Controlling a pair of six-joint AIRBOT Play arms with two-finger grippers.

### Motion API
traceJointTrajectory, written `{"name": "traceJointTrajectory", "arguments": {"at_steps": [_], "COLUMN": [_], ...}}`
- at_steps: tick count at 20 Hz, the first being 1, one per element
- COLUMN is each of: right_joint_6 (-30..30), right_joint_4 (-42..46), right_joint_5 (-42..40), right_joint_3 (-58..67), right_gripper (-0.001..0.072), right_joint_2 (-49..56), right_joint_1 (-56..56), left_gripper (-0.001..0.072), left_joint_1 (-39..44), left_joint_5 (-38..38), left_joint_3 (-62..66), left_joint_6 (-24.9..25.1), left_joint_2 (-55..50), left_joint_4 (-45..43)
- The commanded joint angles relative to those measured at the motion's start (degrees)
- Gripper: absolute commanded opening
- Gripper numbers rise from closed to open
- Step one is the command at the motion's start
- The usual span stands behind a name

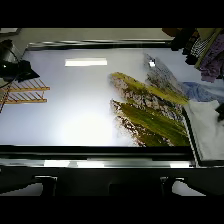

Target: Fold the clothes and pants, and hang the long-sleeved shirts on hangers.

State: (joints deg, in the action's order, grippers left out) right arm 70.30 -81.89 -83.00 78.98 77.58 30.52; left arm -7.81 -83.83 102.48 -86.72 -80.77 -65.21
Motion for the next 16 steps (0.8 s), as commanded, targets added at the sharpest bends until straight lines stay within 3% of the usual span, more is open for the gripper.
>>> {"name": "traceJointTrajectory", "arguments": {"at_steps": [1,4,10,12,16], "right_joint_6": [8.37,11.41,11.39,11.76,11.78], "right_joint_4": [-13.77,-12.72,-11.26,-10.84,-11.32], "right_joint_5": [6.12,8.24,8.55,9.11,8.31], "right_joint_3": [1.42,1.40,1.40,1.42,1.42], "right_gripper": [0.0195,0.0047,0.0048,0.0048,0.0048], "right_joint_2": [-0.09,-0.02,2.54,2.54,2.54], "right_joint_1": [-11.26,-27.74,-45.92,-47.93,-48.09], "left_gripper": [0.0018,0.0017,0.0019,0.0019,0.0019], "left_joint_1": [0.02,0.04,0.02,0.02,0.04], "left_joint_5": [-1.07,0.94,1.66,1.16,1.14], "left_joint_3": [-5.99,-17.81,-29.90,-30.34,-30.34], "left_joint_6": [0.94,1.92,1.79,-0.87,-0.87], "left_joint_2": [0.55,3.85,5.81,5.60,5.62], "left_joint_4": [-5.20,-6.71,-13.97,-16.04,-16.02]}}
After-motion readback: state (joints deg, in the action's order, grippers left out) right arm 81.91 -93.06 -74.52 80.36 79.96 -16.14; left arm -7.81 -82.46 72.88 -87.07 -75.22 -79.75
